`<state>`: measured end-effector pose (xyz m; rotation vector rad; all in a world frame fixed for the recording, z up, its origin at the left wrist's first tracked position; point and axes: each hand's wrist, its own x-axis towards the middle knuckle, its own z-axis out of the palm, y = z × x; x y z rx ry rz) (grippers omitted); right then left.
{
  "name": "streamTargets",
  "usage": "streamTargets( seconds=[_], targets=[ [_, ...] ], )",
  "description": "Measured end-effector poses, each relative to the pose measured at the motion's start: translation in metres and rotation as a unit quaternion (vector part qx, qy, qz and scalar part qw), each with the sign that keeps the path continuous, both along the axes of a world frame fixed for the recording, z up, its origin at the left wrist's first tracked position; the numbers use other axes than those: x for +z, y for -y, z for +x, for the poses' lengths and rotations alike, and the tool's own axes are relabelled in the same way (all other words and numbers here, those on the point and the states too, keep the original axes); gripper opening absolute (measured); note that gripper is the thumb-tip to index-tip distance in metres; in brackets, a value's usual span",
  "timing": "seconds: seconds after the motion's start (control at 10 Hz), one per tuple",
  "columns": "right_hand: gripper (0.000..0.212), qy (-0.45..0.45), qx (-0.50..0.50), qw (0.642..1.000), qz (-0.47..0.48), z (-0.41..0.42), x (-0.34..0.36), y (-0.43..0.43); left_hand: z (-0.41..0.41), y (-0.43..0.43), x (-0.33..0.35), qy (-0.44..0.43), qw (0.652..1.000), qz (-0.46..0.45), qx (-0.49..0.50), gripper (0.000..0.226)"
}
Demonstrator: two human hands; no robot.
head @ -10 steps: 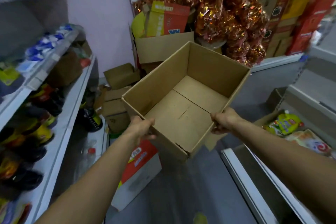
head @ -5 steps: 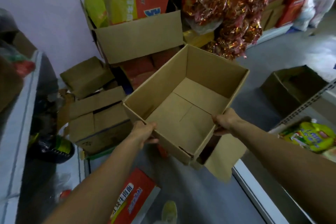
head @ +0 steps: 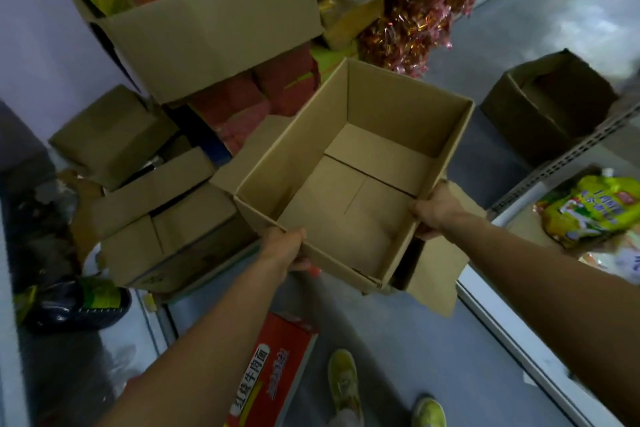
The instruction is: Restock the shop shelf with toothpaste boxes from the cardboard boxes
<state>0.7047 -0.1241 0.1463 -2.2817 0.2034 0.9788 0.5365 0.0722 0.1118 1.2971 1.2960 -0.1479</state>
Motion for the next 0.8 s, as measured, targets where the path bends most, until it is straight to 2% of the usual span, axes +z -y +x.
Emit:
streamTargets(
  seconds=[0.1, 0.3, 0.4, 0.5, 0.6, 0.7, 0.8],
  targets=[
    [0.065, 0.013, 0.024, 0.999, -0.036, -0.005, -0.002, -0.001, -0.008, -0.001, 0.003, -0.025, 1.0, 0.005, -0.004, 0.043],
    [0.067, 0.073, 0.06, 0.993, -0.072, -0.009, 0.004, 0.005, -0.019, -0.005, 0.014, -0.04, 0.998, 0.046, 0.007, 0.08],
    [0.064, 0.092, 0.086, 0.99, -0.065, -0.013, 0.011, 0.013, -0.025, 0.006, 0.028, -0.018, 0.998, 0.055, 0.018, 0.079],
    [0.062, 0.11, 0.122, 0.985, -0.059, -0.019, 0.026, 0.027, -0.036, 0.029, 0.044, -0.017, 0.996, 0.092, -0.008, 0.062],
    [0.059, 0.118, 0.174, 0.977, -0.043, -0.028, 0.043, 0.046, -0.047, 0.061, 0.066, -0.014, 0.99, 0.13, -0.045, 0.033],
    [0.057, 0.173, 0.25, 0.952, -0.018, -0.039, 0.061, 0.07, -0.065, 0.096, 0.091, 0.02, 0.982, 0.176, -0.069, 0.035],
    [0.059, 0.243, 0.321, 0.915, 0.018, -0.056, 0.089, 0.096, -0.086, 0.126, 0.114, 0.06, 0.959, 0.269, -0.064, 0.039]
  ],
)
